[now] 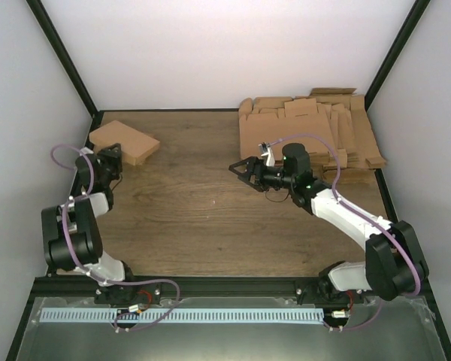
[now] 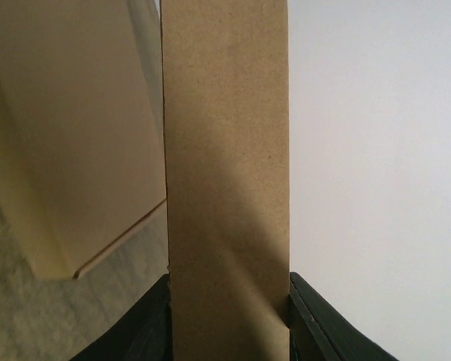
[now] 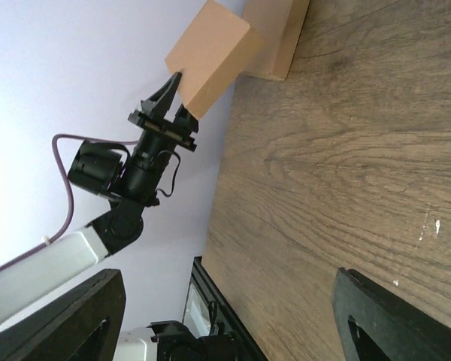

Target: Fold the paper box

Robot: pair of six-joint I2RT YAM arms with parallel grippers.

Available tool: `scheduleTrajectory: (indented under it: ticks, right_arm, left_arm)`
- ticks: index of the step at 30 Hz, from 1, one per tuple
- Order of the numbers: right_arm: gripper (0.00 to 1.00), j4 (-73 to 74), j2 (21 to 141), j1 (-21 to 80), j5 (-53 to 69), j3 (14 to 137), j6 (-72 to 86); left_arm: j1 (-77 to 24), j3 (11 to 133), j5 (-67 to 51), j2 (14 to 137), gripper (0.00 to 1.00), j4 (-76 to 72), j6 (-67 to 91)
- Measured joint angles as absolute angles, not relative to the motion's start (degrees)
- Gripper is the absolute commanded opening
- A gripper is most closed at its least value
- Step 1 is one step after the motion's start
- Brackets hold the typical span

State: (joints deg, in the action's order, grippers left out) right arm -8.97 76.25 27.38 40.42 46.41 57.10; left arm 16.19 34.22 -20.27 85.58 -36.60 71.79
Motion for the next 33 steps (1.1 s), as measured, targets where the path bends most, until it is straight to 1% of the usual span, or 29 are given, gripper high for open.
scheduleTrajectory:
  ticks: [6,12,22,33]
  right_arm:
    - [0.78,-7.9,75.1,26.5,40.2,46.4,55.4]
    - [0.78,-6.9,74.3,25.8,40.2,46.4,54.4]
    - [0.77,-6.0,74.3,25.1,40.4,46.8,53.4]
    - [0.77,-6.0,74.3,24.9,40.5,47.2,53.1]
  left_arm:
    - [16.3,38.7,-17.6,94.6,0.36,-45.5,75.2]
    - [16.2,41.2,-13.1,100.4,0.36,-51.8,77.9]
    - [14.6,42.4,-7.7,107.2,0.36,-57.9,80.8]
    - [14.4,44.5,-6.9,115.3,0.35,-62.4,83.7]
